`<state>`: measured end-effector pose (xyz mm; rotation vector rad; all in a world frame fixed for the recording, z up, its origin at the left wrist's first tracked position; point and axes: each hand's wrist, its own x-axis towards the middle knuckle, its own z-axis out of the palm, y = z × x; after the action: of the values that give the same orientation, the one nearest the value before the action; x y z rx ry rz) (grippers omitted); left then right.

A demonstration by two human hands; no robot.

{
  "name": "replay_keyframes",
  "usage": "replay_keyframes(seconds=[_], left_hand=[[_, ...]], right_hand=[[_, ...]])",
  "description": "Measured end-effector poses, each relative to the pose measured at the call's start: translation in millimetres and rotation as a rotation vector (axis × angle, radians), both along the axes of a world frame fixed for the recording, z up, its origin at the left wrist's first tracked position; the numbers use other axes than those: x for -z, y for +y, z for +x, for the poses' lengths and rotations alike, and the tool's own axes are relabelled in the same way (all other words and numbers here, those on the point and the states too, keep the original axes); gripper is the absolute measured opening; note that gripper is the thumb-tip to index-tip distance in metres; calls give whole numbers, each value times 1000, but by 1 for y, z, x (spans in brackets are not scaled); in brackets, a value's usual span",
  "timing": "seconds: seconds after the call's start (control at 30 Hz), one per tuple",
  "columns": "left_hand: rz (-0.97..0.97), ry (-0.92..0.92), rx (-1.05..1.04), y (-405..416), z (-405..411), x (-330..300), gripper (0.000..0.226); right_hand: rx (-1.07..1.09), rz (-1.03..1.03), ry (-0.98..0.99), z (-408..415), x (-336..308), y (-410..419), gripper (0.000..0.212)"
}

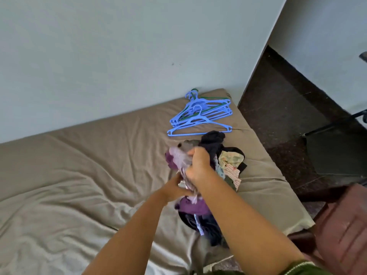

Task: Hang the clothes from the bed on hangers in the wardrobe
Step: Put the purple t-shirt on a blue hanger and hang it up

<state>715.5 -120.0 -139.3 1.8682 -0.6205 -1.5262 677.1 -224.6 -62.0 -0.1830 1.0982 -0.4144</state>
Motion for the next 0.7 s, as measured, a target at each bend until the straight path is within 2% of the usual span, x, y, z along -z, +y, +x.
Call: replay_keyframes(seconds=[0.07,0.1,0.17,0.23,0.27,0.33,0.4,0.47,0.5,0.57,0.63,0.7], left_hand=[[17,60,3,6,4,-6,99],[9,40,-26,11,5,-14,94],[-48,-127,-215,16,11,-33,58],[-87,-227,-478,20,29,-51,28],[-121,-168,-589,22,40,-64,21],[-223,37,-745,28,60,-95,23],[-343,184,-809,35,73,-133,17],[-432,263,-793,41,82,-168,19],[-465,313,-767,46,84,-184,23],[-535,367,-705,57,88,-207,22],[-603,376,-679,70,90,-220,10],[-687,333,-619,80,93,-228,7]], right_hand=[[72,-53,-82,15,-35,-11,22],[134,-88,-143,21,-52,-18,24],[177,-160,-266,31,-85,-27,28],[84,-284,-269,33,-105,-33,28],[-26,-382,-221,30,-113,-33,23],[-375,-649,-48,17,-123,-21,5],[-725,-838,6,5,-125,6,26],[-962,-859,-50,-3,-122,44,37],[-1013,-869,-67,-2,-118,61,39],[-888,-891,-55,10,-112,82,27],[-688,-926,38,26,-116,83,10],[-646,-958,163,40,-125,76,20]])
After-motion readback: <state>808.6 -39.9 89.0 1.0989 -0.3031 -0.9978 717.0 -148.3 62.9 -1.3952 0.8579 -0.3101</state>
